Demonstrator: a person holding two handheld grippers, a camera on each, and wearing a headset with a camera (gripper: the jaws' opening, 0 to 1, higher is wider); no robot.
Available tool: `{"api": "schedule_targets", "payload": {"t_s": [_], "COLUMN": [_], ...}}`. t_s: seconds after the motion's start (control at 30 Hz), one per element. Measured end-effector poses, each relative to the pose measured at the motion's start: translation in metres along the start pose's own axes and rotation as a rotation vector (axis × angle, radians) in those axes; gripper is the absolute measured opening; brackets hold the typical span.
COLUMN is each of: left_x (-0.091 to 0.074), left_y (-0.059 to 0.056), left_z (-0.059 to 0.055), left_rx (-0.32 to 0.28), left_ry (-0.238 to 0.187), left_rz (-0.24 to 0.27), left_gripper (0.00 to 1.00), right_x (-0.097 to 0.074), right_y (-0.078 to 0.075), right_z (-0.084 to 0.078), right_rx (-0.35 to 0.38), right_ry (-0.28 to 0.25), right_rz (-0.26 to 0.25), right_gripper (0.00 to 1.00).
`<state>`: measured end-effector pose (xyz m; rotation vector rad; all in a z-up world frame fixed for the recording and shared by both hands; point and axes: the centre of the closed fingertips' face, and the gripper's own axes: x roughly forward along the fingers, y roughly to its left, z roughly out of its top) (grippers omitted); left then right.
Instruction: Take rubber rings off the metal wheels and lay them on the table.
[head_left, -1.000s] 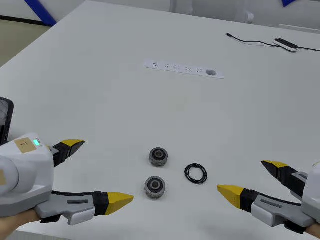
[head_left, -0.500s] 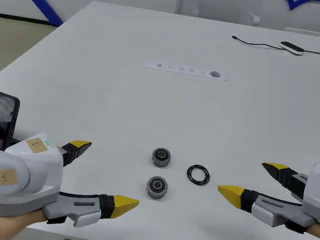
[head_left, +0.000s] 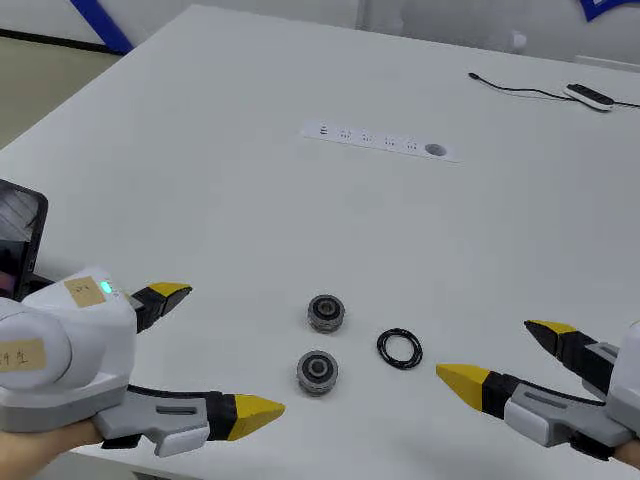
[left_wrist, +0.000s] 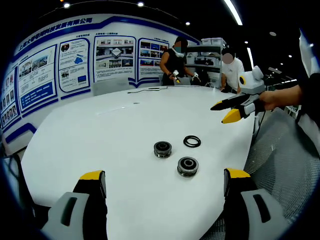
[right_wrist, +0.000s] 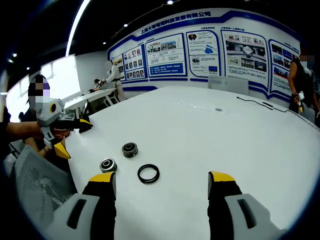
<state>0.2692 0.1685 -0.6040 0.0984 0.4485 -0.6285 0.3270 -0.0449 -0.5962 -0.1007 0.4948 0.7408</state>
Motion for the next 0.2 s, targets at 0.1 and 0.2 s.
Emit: {"api": "schedule_targets", "payload": {"t_s": [0.1,0.2], "left_x": [-0.0008,-0.0019], "left_y": [0.0004,0.0002], "left_z": [-0.0002,0.0000], "left_rx": [0.001,0.003], "left_ry": [0.001,0.001], "left_rz": [0.001,0.001], "left_gripper": [1.00,1.00], "right_x": [-0.0003,-0.0009], "right_y": [0.0000,-0.0002], "right_z": [-0.0013,-0.0019], "right_rx": [0.010,0.018], "right_ry": [-0.001,-0.004], "right_rz": [-0.001,0.000], "right_gripper": [0.76,0.76]}}
